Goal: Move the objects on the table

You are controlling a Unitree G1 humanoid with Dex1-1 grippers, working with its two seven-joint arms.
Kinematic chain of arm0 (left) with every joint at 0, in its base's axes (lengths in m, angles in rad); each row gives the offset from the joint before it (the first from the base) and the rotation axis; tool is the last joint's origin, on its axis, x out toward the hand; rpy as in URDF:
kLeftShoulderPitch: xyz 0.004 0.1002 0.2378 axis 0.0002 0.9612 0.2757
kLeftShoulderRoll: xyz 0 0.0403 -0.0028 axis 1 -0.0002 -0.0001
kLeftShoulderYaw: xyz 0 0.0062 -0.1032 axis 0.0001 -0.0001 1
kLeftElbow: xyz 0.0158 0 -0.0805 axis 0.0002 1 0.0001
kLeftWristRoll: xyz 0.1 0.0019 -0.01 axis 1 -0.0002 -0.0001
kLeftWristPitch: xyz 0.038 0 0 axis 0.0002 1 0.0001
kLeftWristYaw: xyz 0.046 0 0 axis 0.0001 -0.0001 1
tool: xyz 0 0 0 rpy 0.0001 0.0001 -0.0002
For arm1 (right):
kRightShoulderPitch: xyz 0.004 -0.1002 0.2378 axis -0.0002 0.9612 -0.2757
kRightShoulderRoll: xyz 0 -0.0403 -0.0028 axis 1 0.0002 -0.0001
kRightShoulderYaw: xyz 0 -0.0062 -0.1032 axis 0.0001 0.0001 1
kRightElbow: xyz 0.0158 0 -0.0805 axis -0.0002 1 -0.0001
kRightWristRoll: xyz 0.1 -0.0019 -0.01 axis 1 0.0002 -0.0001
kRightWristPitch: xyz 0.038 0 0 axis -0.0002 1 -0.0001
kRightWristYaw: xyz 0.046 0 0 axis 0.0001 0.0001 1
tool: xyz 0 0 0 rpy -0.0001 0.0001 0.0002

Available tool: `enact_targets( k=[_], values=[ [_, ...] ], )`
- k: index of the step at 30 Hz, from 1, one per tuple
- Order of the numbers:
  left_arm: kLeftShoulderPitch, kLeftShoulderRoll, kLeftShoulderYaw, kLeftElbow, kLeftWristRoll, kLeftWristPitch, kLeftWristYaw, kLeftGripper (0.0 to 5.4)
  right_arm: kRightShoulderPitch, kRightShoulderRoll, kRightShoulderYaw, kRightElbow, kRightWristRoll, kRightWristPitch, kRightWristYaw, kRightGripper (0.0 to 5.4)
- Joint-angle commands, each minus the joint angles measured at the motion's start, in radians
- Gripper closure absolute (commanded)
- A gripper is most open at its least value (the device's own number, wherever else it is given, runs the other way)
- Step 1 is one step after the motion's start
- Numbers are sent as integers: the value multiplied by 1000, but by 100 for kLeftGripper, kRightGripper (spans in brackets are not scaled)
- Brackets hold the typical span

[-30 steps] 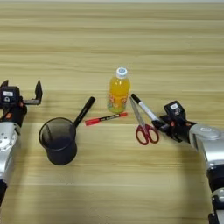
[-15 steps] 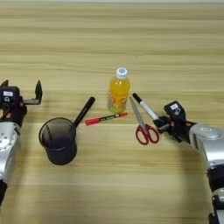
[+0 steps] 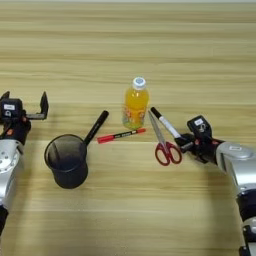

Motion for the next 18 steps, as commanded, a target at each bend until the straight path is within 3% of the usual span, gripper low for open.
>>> enact_targets(
  k=[1,18],
  values=[
    [1,-1,-3,-5,6,6,1,0,-15,-12,-32,-57,22,25,-9,465],
    [-2,-4,-4,-2,9,5,6,0,-46,-48,-122,-326,88,100,-37,466]
  ],
)
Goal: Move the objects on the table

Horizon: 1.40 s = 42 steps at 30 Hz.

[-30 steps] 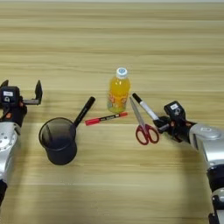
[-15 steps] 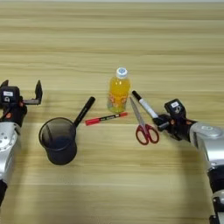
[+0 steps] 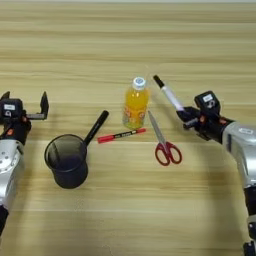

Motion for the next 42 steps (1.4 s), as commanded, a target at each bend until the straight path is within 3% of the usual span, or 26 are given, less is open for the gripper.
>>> enact_targets(
  k=[1,11,22,28,34,42],
  values=[
    [-2,-2,-4,-2,9,5,5,0,-38,-30,-29,-84,22,36,-15,466],
    [-5,-6,-6,3,11,3,8,0,-89,-56,-53,-277,75,98,-20,466],
    [-9,-7,-6,7,12,3,10,0,-110,-86,9,-451,111,142,20,466],
    [-9,-7,-5,8,11,4,10,0,-142,-146,101,-521,103,159,105,466],
    [-12,-7,-4,10,10,4,10,0,-224,-196,225,-550,71,179,191,466],
    [-18,-12,-3,19,4,10,8,0,-344,-199,405,-555,19,216,300,466]
  ],
)
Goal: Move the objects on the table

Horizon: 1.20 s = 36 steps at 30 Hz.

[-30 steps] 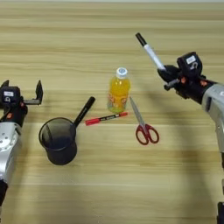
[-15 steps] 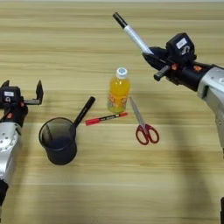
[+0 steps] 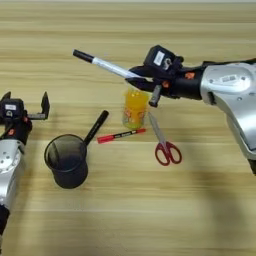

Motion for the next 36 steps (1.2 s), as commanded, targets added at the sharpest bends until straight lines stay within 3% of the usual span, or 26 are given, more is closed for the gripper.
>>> enact_targets(
  k=[1,10,23,29,36],
  values=[
    [-12,-8,-3,11,4,10,7,0,-79,-7,93,-13,-29,26,58,466],
    [-13,-11,-5,11,9,11,11,0,-130,-20,216,-62,-54,68,164,466],
    [-4,-10,-14,-4,18,17,18,0,-90,-63,293,-140,-38,135,277,466],
    [0,-8,-18,-11,17,20,19,0,-92,-80,318,-133,-62,132,295,466],
    [6,-11,-25,-21,18,24,23,0,-134,-55,367,-44,-132,106,292,466]
  ],
)
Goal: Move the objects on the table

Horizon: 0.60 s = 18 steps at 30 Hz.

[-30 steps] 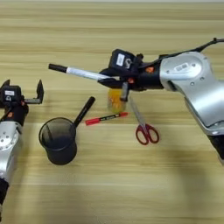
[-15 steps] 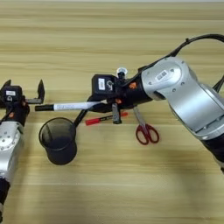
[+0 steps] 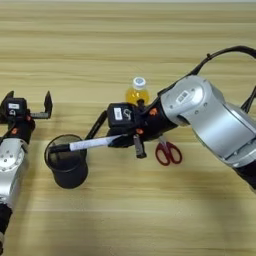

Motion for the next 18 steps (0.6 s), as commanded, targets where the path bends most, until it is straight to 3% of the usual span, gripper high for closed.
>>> enact_targets(
  k=[1,11,18],
  values=[
    [9,-2,-6,-16,15,17,5,0,-47,15,29,31,-40,-21,6,466],
    [14,-6,-13,-23,16,18,8,0,-104,70,124,114,-143,-46,27,466],
    [16,-9,-18,-30,17,18,10,0,-116,106,158,136,-180,-45,44,466]
  ],
)
